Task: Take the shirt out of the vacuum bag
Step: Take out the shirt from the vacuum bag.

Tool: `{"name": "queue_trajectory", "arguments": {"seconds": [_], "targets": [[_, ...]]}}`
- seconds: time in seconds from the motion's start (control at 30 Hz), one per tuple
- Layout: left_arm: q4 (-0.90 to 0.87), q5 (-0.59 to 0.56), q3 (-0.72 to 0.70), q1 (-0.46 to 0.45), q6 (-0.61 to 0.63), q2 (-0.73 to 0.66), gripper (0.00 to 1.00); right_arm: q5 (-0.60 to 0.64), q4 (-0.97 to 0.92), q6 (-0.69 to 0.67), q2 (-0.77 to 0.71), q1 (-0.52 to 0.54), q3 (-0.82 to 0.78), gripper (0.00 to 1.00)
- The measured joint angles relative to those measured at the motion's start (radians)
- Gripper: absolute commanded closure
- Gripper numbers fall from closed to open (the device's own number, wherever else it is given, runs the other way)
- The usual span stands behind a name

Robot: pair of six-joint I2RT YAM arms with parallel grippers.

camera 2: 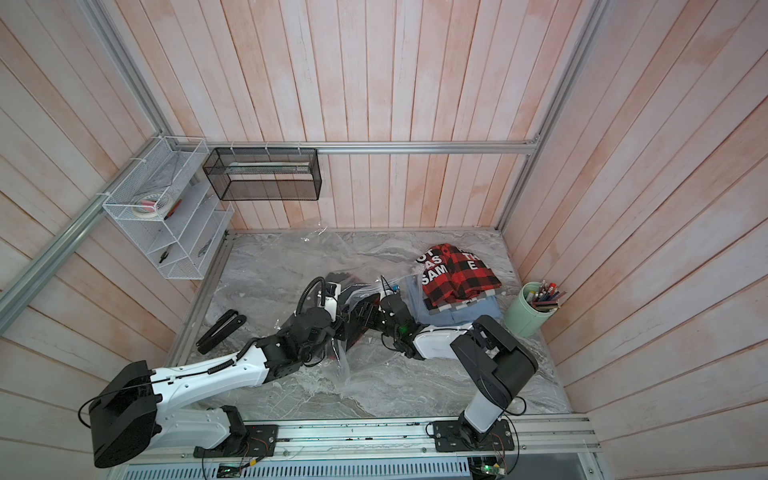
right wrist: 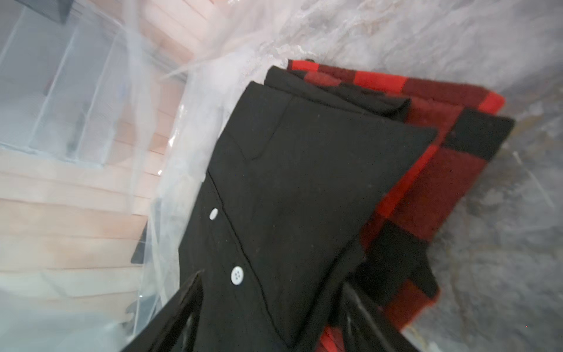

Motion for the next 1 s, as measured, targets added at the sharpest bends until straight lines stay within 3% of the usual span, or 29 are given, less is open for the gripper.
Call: {"name": "queue_trajectory", "arguments": {"seconds": [1.0], "targets": [[0.000, -0.013, -0.001, 0.000, -0.008, 0.003, 1.00, -0.019, 0.027, 0.007, 0.080, 0.016, 0.047, 0.55]]}}
